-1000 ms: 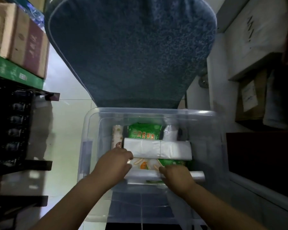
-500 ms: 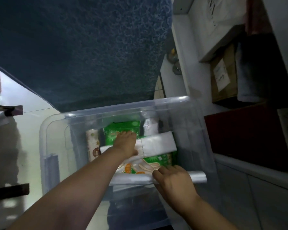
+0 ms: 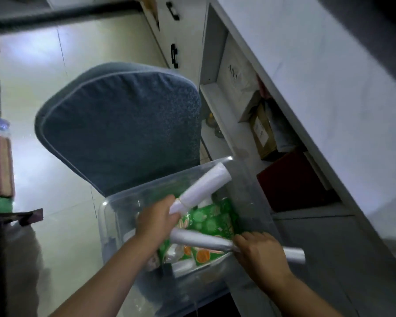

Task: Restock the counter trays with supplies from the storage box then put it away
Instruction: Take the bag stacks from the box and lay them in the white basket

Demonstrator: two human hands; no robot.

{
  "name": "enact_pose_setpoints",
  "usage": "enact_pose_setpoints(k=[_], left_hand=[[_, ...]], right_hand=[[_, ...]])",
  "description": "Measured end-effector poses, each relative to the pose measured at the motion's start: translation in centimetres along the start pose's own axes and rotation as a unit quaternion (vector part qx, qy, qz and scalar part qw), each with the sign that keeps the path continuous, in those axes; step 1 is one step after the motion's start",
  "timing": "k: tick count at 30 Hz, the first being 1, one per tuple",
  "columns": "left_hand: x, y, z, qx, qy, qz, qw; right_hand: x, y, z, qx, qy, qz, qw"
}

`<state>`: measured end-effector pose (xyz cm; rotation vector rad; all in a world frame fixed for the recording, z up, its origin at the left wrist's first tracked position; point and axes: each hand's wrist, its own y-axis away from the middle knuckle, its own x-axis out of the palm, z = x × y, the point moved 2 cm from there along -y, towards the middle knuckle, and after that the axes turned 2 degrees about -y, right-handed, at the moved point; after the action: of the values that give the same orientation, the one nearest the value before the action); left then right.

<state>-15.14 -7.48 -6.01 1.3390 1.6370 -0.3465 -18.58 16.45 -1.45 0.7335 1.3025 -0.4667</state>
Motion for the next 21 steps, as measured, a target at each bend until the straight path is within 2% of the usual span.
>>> enact_pose_setpoints(k=[4,9,14,21], left_hand=[[-6.6,3.7,-2.7,0.019,0.086,-0.105,0.991],[-11.7,5.8,-8.1,0.070,0.153,-0.144,0.975],[-14.1,7.6,-16.1,0.133,0.206,-0.122,0.962],[-12.2,10.6,-29.0,0.227,0.239,-0.031,0.944]], right_hand=[[-5.8,3.1,0.2,0.096,-0.015,-0.035,0.995],[-12.5,7.9,-1.1,0.256,-0.036,-0.143,0.955],[-18.8,12.4,-4.3,0.339,-0.111,-0.256,0.899],[-24.1,20.3,-11.3,0.425,-0.243,-0.397,0.776]])
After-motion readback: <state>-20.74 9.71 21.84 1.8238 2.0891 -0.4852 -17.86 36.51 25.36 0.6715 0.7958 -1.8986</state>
